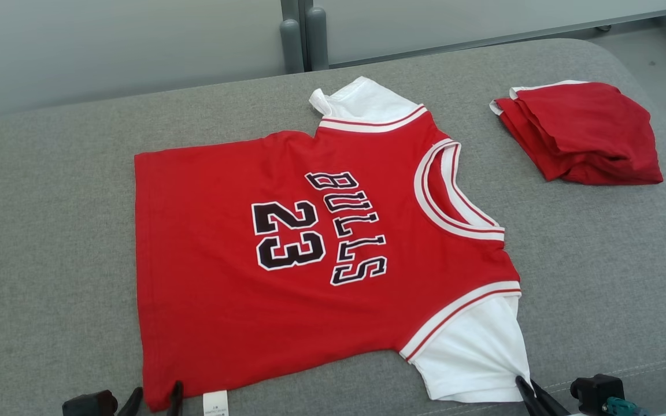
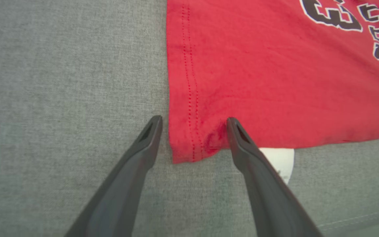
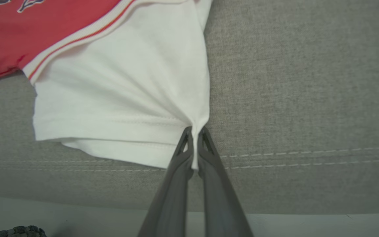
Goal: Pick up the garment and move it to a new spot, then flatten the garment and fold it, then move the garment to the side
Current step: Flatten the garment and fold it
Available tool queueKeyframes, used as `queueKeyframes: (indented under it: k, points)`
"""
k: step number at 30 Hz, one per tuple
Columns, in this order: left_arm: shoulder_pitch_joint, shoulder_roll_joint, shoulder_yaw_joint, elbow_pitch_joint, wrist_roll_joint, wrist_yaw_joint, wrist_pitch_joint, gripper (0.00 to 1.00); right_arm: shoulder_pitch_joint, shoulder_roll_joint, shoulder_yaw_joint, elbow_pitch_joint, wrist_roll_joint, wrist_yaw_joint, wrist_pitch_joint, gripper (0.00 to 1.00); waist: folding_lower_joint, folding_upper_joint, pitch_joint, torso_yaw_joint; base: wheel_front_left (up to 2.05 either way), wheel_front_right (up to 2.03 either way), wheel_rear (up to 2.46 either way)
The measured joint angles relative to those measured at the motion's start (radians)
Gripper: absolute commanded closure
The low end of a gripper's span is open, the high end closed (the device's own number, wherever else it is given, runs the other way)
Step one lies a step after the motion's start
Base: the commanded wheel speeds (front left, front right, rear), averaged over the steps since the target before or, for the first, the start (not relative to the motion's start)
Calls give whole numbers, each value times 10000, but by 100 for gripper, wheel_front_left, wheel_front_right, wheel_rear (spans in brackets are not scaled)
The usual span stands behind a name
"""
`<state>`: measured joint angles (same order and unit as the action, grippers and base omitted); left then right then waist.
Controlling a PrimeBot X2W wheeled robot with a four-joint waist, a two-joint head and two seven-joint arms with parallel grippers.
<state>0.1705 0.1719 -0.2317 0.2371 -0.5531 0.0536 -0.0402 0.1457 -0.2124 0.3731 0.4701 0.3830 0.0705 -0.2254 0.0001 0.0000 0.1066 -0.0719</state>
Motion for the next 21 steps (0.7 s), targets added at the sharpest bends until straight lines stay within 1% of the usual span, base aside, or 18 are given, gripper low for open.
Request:
queueKeyframes:
  k: [2,6,8,9,10,11,13,21]
  points:
    - [14,0,65,36,-23,96,151,0,-16,0,2,31,17,27,-2,100,0,0,-3,-5,0,0,0]
    - [43,-6,90,-29,-268,96,449,0,-63,0,13,111,52,48,-27,100,0,0,-11,-10,0,0,0]
    - [45,-8,46,-82,-336,96,614,53,-99,-8,15,142,54,88,-29,100,0,0,4,-17,0,0,0]
    - [49,-21,36,-115,-385,96,704,60,-110,-8,15,159,54,88,-29,100,0,0,8,-20,0,0,0]
    - [55,-36,23,-155,-477,94,803,69,-122,-12,17,171,54,90,-29,100,0,0,11,-23,0,0,0]
    - [69,-36,-15,-194,-520,84,907,82,-129,-13,17,178,54,100,-29,100,0,0,15,-27,0,0,0]
    - [144,-36,-31,-253,-546,82,1045,100,-139,-25,13,196,54,128,-29,100,0,0,22,-36,0,0,0]
    - [363,25,-196,-677,-978,-205,1795,100,-144,-84,-50,242,167,167,-33,100,0,0,24,-33,0,0,0]
